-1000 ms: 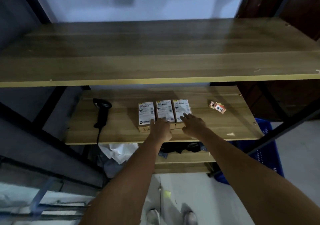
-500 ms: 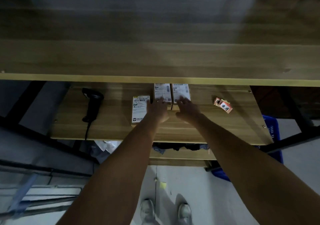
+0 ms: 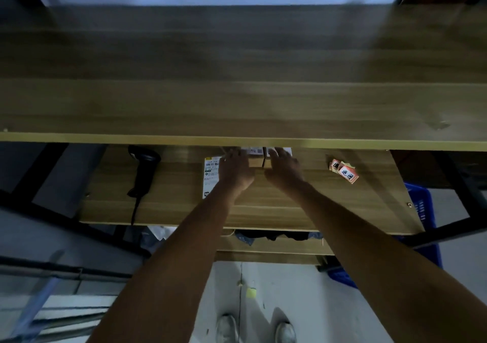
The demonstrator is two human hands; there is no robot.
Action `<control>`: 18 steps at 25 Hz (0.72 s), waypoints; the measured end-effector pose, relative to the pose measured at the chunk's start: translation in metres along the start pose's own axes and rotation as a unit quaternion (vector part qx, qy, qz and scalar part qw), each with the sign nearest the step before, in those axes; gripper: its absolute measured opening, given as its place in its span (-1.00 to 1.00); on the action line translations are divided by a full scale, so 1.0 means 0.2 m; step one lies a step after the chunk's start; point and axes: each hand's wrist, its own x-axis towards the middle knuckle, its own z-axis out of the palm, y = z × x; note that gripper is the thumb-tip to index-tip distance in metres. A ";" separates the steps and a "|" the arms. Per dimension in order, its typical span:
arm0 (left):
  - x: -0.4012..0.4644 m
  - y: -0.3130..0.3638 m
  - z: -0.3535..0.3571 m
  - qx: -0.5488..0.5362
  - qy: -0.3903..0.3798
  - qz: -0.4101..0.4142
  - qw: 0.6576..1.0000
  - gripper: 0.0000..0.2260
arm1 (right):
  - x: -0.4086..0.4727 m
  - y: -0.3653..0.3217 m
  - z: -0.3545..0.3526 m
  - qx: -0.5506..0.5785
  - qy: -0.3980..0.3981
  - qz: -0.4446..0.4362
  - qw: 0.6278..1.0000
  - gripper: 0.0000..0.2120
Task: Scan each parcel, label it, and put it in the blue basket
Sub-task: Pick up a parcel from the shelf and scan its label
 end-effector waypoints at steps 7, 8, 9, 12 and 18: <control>-0.32 -0.27 0.01 -0.206 0.021 -0.266 0.941 -0.36 | -0.30 -0.27 0.18 0.229 -0.044 -0.034 0.972 -0.49; -0.34 -0.30 0.01 -0.223 0.008 -0.285 0.932 -0.36 | -0.32 -0.31 0.18 0.234 -0.059 -0.036 0.970 -0.50; -0.35 -0.33 0.01 -0.250 -0.003 -0.302 0.920 -0.38 | -0.34 -0.35 0.18 0.242 -0.072 -0.038 0.967 -0.50; -0.37 -0.38 0.00 -0.322 -0.022 -0.300 0.898 -0.56 | -0.34 -0.44 0.19 0.289 -0.117 -0.023 0.950 -0.53; -0.43 -0.38 -0.02 -0.475 -0.028 -0.332 0.814 -0.63 | -0.37 -0.54 0.24 0.359 -0.110 0.081 0.923 -0.62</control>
